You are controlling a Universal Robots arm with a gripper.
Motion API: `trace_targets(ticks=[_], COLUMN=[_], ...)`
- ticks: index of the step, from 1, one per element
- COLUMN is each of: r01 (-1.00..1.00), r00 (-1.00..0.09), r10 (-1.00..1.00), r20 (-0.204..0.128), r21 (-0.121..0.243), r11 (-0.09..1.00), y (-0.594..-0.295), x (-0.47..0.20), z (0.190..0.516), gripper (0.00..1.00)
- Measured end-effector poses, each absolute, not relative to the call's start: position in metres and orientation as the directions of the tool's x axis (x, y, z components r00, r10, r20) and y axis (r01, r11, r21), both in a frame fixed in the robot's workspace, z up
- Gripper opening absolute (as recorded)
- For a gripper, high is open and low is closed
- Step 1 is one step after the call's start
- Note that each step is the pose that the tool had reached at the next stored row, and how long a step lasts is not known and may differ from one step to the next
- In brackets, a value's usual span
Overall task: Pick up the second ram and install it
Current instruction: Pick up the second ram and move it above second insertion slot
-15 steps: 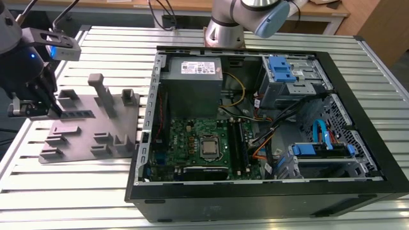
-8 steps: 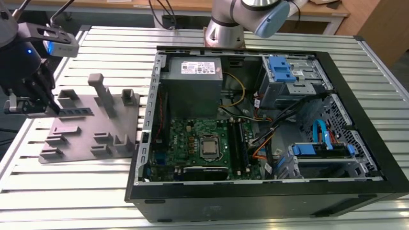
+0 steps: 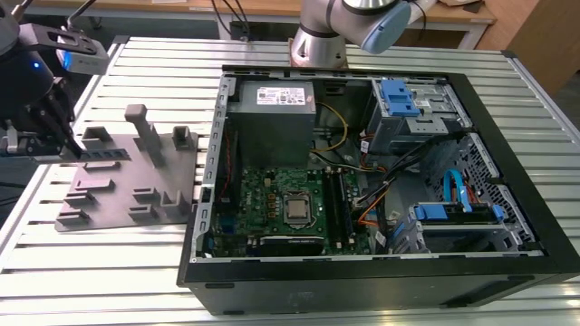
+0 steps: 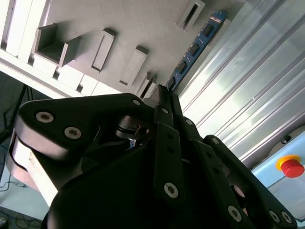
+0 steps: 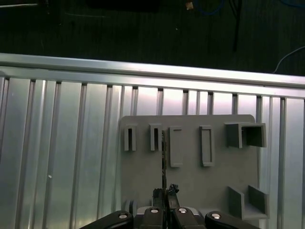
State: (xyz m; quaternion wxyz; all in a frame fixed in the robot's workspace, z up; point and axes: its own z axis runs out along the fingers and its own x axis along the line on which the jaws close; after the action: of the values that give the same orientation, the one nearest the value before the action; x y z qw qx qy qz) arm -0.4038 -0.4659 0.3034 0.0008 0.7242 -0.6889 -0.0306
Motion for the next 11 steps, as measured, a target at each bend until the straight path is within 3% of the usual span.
trace_targets(ticks=[11], r01=[-0.998], r00=[0.049], r10=[-0.998], r20=[-0.043], r21=[0.043], r11=[-0.051], y=[-0.466], x=[-0.404], z=[0.315], gripper=[0.11])
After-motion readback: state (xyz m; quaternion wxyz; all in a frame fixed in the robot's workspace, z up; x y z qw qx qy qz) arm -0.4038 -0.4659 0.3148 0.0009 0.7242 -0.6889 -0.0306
